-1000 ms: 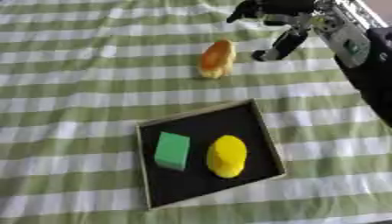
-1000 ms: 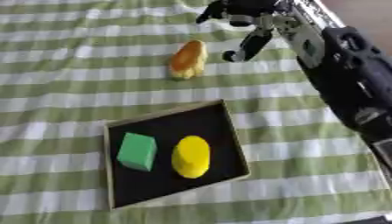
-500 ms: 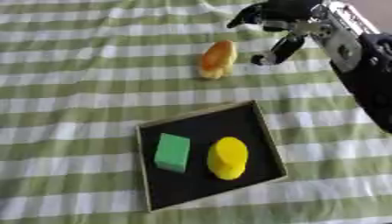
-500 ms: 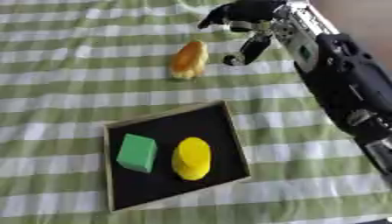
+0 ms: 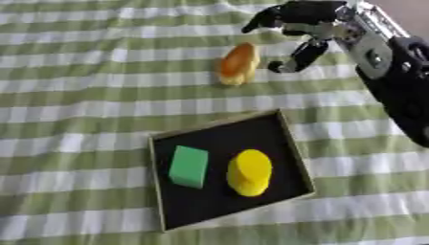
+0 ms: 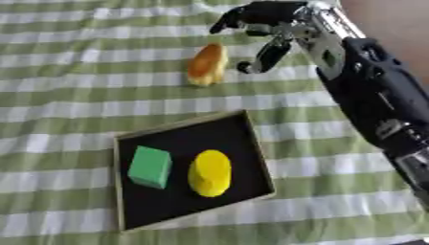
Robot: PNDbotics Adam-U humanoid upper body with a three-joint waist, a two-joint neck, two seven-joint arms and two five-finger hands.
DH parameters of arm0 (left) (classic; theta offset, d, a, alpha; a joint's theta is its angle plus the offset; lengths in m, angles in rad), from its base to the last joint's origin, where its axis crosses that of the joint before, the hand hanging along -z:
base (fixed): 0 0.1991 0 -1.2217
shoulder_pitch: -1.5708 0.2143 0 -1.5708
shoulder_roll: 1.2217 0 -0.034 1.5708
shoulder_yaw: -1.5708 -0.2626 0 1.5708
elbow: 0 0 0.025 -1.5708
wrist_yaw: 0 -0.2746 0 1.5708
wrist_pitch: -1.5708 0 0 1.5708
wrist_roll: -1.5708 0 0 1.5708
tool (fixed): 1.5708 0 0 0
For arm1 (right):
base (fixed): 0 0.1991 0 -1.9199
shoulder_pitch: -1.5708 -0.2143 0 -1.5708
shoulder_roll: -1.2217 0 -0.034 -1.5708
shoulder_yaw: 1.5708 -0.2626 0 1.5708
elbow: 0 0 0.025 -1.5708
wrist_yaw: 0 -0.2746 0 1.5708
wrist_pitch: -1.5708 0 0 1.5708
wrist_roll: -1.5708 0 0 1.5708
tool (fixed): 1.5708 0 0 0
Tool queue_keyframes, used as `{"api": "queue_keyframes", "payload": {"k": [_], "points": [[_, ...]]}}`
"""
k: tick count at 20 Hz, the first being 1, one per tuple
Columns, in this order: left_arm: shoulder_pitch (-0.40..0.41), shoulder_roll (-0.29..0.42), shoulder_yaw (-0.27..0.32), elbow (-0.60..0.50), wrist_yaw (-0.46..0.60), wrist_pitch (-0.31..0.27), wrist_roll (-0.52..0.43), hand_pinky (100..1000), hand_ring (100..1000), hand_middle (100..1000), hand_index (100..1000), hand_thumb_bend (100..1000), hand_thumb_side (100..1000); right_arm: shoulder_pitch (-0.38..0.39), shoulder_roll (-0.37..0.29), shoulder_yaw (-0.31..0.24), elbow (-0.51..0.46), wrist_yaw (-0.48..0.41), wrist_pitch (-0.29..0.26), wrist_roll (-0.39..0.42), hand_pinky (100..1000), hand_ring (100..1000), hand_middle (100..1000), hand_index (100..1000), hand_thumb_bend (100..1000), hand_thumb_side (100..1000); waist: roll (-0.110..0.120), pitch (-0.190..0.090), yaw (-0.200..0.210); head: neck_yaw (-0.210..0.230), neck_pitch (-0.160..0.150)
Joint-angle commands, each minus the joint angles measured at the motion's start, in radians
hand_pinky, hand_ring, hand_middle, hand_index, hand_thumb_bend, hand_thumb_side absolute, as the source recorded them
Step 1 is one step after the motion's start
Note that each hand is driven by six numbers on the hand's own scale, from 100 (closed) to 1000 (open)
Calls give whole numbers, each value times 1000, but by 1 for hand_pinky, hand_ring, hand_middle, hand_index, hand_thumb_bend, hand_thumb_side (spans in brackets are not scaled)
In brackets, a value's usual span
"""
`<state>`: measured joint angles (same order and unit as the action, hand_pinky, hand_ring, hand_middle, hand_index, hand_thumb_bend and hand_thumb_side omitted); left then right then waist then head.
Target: Pick up objects on the table and place them in the box.
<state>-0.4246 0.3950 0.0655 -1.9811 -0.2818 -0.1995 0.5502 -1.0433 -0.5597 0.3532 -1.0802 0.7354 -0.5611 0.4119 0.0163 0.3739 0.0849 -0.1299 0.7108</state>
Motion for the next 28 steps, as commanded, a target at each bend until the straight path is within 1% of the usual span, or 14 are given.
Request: {"api": "queue_keyframes", "payload": {"k": [1, 11, 13, 15, 16, 17, 20, 22, 25, 28], "points": [[-15, 9, 6, -19, 4, 1, 1, 846, 848, 789, 931, 100, 500, -17, -17, 0, -24, -16, -3, 23, 922, 944, 854, 941, 329, 100, -1, -18, 4, -1, -12], [-19, 4, 8, -19, 5, -1, 4, 846, 849, 789, 931, 100, 507, -22, 0, 2, 0, -10, -13, 43, 919, 939, 847, 936, 304, 100, -6, -8, 15, -2, -20], [-20, 3, 8, -19, 6, -1, 4, 846, 849, 789, 931, 100, 509, -21, 3, 1, 7, -3, -12, 42, 915, 936, 835, 925, 285, 100, -7, -6, 17, -2, -21], [-20, 2, 9, -19, 7, 0, 4, 846, 849, 789, 932, 100, 510, -21, 5, -1, 15, 4, -8, 36, 909, 930, 806, 896, 234, 100, -7, -4, 19, -2, -22], [-20, 2, 9, -19, 7, 0, 4, 846, 849, 790, 932, 100, 510, -21, 6, -2, 20, 6, -3, 29, 905, 926, 785, 875, 194, 100, -7, -3, 21, -2, -22], [-20, 2, 9, -19, 7, -1, 4, 847, 849, 790, 932, 100, 511, -21, 8, -5, 26, 8, 5, 18, 896, 916, 742, 834, 157, 100, -7, -2, 22, -2, -22], [-21, 1, 10, -19, 7, 0, 4, 846, 849, 790, 932, 100, 511, -20, 13, -9, 38, 12, 29, -27, 873, 874, 598, 712, 100, 100, -7, 0, 23, -2, -22], [-21, 1, 10, -19, 7, -1, 4, 847, 849, 790, 932, 100, 512, -20, 15, -8, 43, 6, 41, -59, 857, 840, 526, 641, 100, 100, -7, 0, 23, -3, -21], [-21, 1, 9, -19, 8, -1, 2, 847, 849, 790, 933, 100, 512, -19, 17, -5, 48, 1, 57, -100, 831, 781, 455, 564, 100, 100, -6, -1, 22, -5, -20], [-19, 2, 10, -19, 7, 1, 1, 847, 850, 791, 933, 100, 512, -19, 18, -2, 44, -9, 67, -131, 824, 766, 423, 535, 100, 100, -6, -4, 21, -5, -18]]}}
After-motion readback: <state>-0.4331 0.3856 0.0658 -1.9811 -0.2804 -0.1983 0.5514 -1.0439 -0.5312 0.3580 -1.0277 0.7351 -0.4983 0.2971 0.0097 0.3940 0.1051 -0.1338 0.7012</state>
